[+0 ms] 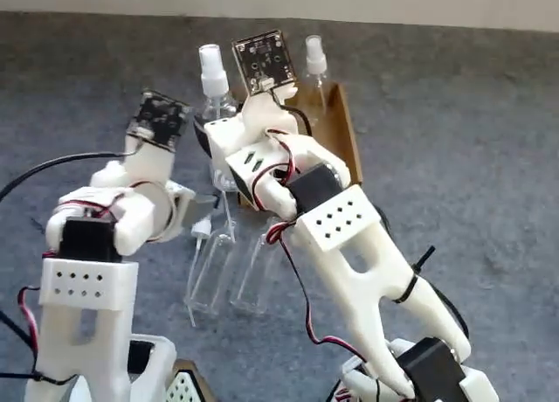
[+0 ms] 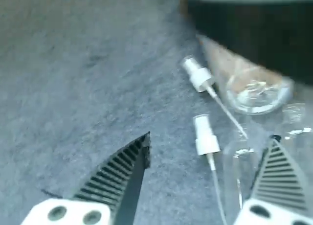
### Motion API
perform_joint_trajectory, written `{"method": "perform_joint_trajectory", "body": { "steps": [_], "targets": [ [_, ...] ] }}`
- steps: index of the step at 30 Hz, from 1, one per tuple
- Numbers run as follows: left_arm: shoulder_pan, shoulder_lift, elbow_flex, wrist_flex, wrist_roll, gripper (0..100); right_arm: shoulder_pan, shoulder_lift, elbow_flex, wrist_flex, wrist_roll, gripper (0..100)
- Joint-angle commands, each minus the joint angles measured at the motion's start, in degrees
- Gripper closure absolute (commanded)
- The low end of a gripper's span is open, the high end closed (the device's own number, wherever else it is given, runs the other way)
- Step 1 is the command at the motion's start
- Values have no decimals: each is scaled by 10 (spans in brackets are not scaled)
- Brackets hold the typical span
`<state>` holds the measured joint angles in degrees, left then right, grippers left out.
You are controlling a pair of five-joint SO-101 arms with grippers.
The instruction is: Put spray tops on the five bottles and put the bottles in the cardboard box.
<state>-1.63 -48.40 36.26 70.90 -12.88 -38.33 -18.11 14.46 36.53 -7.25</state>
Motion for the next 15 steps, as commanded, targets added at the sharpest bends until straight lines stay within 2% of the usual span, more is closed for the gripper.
{"method": "perform_joint_trajectory", "body": {
  "steps": [1,4,10,15],
  "targets": [
    [61,-5,-17,-17,12,674,4,-32,0,-18,8,995],
    [80,-5,17,-86,49,674,-1,-45,10,2,8,995],
    [58,-5,119,-251,55,677,-1,-136,52,29,12,995],
    [51,-5,148,-283,55,677,-1,-175,93,29,40,995]
  ]
}}
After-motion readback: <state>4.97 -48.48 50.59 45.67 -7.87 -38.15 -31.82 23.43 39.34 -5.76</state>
